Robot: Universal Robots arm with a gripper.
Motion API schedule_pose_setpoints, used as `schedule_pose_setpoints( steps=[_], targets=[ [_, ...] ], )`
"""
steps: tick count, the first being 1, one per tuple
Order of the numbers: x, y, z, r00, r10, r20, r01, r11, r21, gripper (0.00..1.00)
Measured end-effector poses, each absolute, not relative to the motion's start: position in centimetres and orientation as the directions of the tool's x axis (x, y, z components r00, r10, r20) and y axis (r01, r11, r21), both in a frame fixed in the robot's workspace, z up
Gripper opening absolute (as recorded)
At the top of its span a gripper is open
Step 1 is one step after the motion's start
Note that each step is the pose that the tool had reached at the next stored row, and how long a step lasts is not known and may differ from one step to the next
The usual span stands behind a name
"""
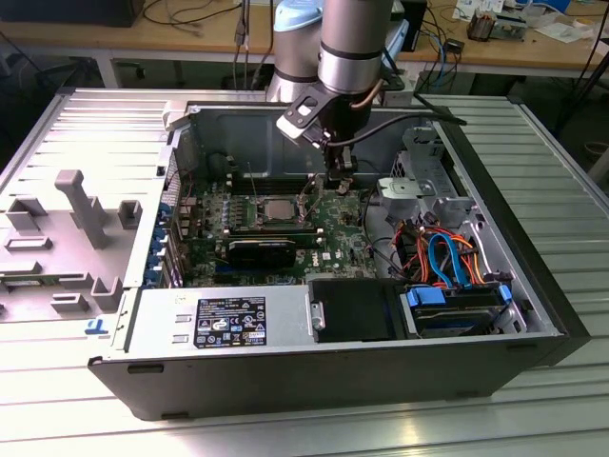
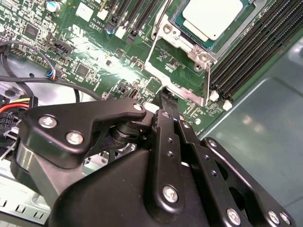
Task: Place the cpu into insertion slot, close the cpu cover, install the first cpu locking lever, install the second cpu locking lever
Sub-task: 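Close the cpu cover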
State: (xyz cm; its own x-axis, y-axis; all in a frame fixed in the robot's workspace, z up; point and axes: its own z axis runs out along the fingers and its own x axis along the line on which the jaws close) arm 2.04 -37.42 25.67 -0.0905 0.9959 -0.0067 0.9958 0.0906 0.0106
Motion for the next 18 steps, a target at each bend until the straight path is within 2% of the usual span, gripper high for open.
schedule_pose_setpoints(
  steps=[8,18],
  targets=[
    [1.5,-37.4,25.7,-0.091,0.996,-0.002,0.996,0.090,-0.014,0.11],
    [-1.0,-37.4,25.6,-0.090,0.996,-0.002,0.996,0.090,-0.019,0.11]
  ],
)
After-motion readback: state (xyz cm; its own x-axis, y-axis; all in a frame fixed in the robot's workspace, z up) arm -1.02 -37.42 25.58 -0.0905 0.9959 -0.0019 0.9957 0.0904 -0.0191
